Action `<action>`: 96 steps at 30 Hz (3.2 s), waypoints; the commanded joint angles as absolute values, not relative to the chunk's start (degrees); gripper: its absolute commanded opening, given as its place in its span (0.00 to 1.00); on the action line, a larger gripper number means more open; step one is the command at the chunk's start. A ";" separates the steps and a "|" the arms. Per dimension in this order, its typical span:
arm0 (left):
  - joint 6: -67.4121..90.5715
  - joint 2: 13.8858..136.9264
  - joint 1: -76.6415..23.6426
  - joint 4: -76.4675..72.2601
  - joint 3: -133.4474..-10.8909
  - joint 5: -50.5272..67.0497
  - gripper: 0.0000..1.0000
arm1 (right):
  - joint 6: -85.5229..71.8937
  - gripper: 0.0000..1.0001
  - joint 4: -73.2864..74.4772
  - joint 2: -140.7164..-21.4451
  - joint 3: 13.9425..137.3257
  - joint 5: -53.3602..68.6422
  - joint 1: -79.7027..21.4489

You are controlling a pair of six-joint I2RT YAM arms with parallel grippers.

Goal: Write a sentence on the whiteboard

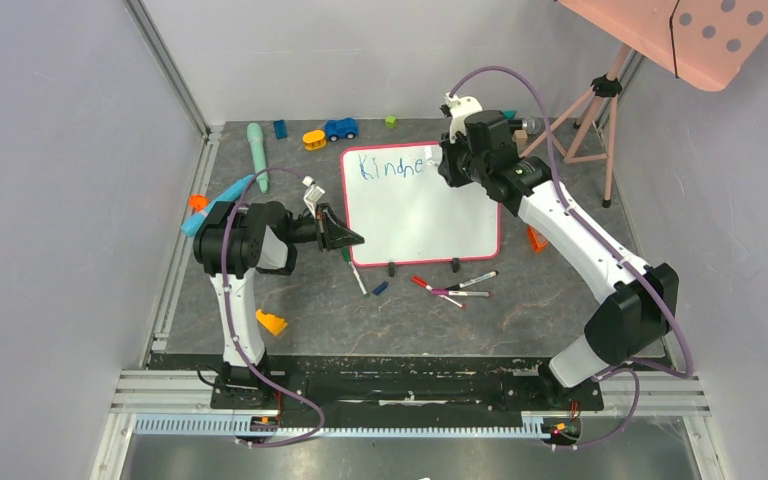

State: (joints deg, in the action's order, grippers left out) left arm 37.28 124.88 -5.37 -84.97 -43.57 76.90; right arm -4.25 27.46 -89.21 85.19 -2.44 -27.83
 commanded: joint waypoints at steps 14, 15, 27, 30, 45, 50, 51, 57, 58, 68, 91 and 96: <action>30.29 126.12 -5.61 -89.21 -43.62 79.14 0.02 | -3.89 0.00 24.08 -90.62 87.80 -3.61 -27.42; 30.32 126.11 -5.62 -89.21 -43.62 79.08 0.02 | -3.92 0.00 24.04 -90.81 87.86 -3.12 -27.43; 30.30 126.13 -5.61 -89.21 -43.68 79.03 0.02 | -3.57 0.00 24.87 -90.37 85.68 -1.05 -27.38; 30.25 126.12 -5.57 -89.21 -43.65 79.10 0.02 | -3.14 0.00 25.32 -89.36 84.36 -2.84 -27.43; 30.27 126.10 -5.62 -89.21 -43.69 79.12 0.02 | -3.97 0.00 25.08 -87.04 81.44 -3.87 -27.03; 30.26 126.12 -5.60 -89.21 -43.68 79.10 0.02 | -4.12 0.00 24.70 -86.85 80.44 -2.04 -26.98; 30.29 126.12 -5.60 -89.21 -43.71 79.13 0.02 | -4.20 0.00 24.57 -86.92 80.42 -1.40 -26.98; 30.32 126.16 -5.55 -89.21 -43.71 79.10 0.02 | -4.81 0.00 23.48 -87.96 81.09 -0.20 -26.99; 30.29 126.12 -5.55 -89.21 -43.69 79.16 0.02 | -5.08 0.00 23.28 -88.19 81.48 1.45 -26.98; 30.32 126.12 -5.56 -89.21 -43.68 79.11 0.02 | -5.29 0.00 23.47 -87.00 83.70 5.15 -26.81; 30.28 126.25 -5.56 -89.21 -43.68 79.04 0.02 | -5.39 0.00 24.52 -86.62 86.46 0.44 -23.73; 30.33 126.19 -5.60 -89.21 -43.68 79.07 0.02 | -5.02 0.00 24.76 -87.21 86.57 0.35 -23.65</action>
